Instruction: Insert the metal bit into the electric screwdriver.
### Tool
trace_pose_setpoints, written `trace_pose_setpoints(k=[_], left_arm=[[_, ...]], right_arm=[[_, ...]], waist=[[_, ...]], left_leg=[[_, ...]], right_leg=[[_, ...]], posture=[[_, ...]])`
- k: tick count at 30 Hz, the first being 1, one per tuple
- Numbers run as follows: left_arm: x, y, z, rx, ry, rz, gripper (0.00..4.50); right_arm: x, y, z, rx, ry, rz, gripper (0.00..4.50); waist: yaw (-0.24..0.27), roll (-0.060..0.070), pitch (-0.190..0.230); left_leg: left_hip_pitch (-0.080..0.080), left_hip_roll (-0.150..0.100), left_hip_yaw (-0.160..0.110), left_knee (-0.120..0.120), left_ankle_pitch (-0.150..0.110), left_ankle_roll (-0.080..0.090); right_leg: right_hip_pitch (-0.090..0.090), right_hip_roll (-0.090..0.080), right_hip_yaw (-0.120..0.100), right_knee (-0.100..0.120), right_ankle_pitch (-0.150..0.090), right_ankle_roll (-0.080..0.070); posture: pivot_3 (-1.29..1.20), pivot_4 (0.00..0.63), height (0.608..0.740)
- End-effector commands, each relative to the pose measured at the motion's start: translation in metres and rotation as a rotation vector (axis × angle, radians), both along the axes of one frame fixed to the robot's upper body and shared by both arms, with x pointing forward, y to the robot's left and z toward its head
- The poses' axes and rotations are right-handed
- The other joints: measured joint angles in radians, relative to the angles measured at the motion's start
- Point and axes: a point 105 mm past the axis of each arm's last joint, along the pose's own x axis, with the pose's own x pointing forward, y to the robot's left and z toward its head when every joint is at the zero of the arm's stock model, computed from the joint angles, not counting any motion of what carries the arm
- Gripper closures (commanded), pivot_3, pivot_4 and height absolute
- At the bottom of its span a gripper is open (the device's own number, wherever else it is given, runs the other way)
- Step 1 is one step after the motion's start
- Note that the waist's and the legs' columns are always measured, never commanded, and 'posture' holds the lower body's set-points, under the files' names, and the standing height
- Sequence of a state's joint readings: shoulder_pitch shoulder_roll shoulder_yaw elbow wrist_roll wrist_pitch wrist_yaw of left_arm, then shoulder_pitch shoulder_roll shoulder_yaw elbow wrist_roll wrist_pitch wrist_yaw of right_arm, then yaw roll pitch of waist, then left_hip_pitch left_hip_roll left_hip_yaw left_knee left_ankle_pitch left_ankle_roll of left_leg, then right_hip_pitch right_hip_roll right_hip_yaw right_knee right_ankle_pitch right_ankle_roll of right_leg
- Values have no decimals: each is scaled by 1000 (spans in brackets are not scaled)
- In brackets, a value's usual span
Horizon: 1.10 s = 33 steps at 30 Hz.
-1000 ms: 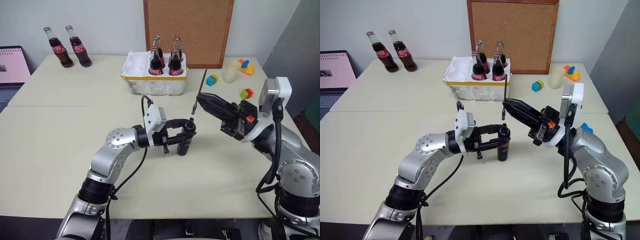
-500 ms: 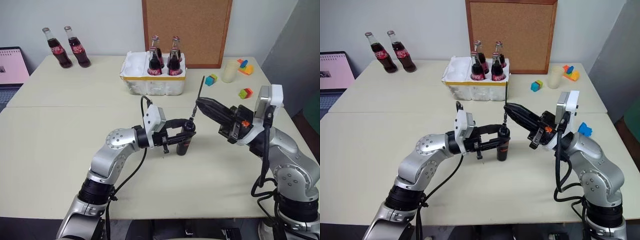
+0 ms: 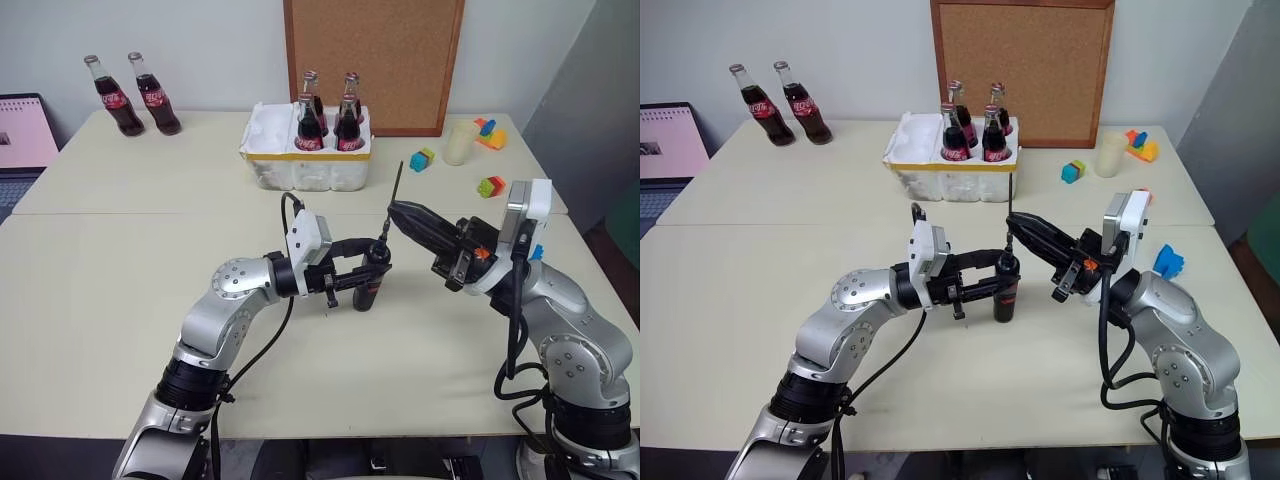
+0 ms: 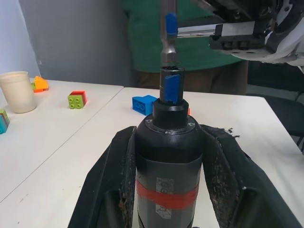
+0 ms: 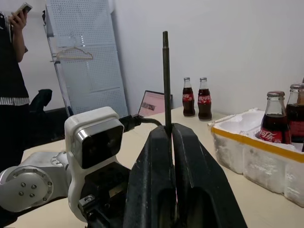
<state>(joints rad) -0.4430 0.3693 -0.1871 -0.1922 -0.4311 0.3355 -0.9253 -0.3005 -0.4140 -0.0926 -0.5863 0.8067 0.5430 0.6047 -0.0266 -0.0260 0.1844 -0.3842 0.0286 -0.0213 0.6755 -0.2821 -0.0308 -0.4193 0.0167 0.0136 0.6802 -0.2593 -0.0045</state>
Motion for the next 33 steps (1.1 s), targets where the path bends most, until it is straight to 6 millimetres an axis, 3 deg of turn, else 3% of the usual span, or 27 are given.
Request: trace_pose_setpoints(k=[1,15,23,33], left_arm=[[0,2,-5,20,10,12,2871],[0,1,-5,19,17,14,2871],[-1,-1,-5,20,11,4,2871],[-3,-1,-4,23,1,2,2872]], right_arm=[[-6,1,6,-1,-41,8,4500],[-14,7,-8,-97,-7,34,4500],[0,2,-25,-235,102,-80,4500],[4,-2,-13,-191,225,-74,4500]], waist=[[0,0,0],[0,0,0],[0,0,0],[-1,0,0]], left_leg=[[0,0,0,0,0,0],[0,0,0,0,0,0],[5,0,0,0,0,0],[7,0,-1,-1,0,0]], right_leg=[[0,0,0,0,0,0],[1,0,0,0,0,0],[5,0,-1,-1,0,0],[9,0,-2,-2,0,0]], posture=[[0,150,740],[0,150,740],[0,150,740],[0,150,740]])
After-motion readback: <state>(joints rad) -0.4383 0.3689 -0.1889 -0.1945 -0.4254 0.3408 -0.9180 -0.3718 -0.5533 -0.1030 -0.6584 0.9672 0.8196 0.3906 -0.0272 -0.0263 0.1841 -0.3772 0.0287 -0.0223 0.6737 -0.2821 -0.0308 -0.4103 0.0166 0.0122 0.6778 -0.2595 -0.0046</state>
